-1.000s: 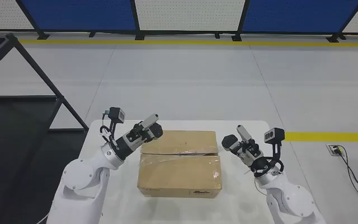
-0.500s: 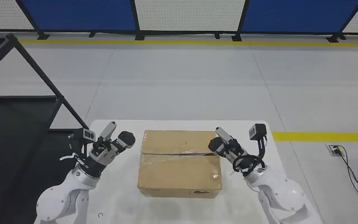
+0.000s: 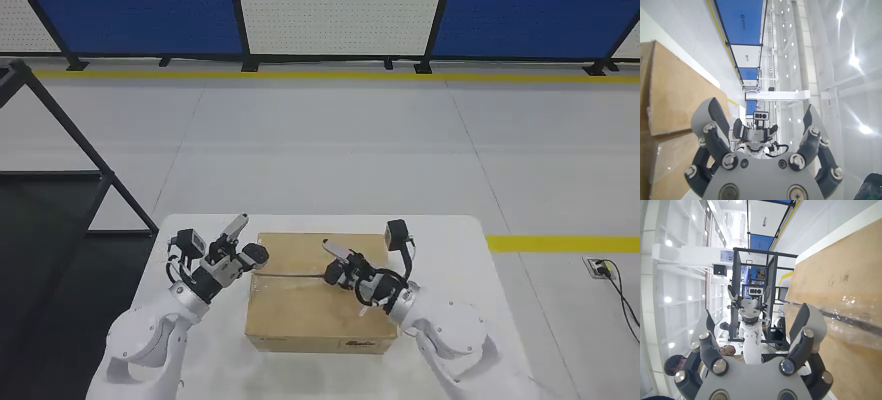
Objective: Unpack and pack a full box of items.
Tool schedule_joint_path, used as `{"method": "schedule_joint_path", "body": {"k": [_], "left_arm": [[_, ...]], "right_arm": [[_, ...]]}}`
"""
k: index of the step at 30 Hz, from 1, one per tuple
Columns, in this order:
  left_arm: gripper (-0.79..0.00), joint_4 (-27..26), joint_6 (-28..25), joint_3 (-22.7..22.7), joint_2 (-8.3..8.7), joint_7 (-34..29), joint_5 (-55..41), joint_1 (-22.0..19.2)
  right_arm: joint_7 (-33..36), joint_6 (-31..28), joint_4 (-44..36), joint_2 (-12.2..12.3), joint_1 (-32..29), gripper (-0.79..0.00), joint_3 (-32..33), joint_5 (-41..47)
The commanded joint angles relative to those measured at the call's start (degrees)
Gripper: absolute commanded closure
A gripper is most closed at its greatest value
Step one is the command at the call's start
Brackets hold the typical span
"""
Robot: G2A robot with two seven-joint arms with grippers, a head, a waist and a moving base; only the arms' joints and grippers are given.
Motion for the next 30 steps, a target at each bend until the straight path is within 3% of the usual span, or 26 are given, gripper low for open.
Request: {"method": "schedule_joint_path", "body": {"k": [1, 13, 30], "left_arm": [[-0.785, 0.67, 0.83, 0.48, 0.11, -1.18, -0.32, -0.24], [-0.785, 0.07, 2.2, 1.0, 1.01, -4.35, 0.21, 0.81], [-0.785, 5.37, 3.37, 5.08, 1.22, 2.09, 3.3, -0.86]], "right_arm": [[0.13, 0.12, 1.88, -0.36, 1.27, -0.785, -1.24, 0.2], [-1.01, 1.33, 8.97, -2.43, 6.33, -0.785, -6.78, -0.8], [-0.87, 2.56, 10.22, -3.38, 6.73, -0.785, -6.84, -1.44]]}}
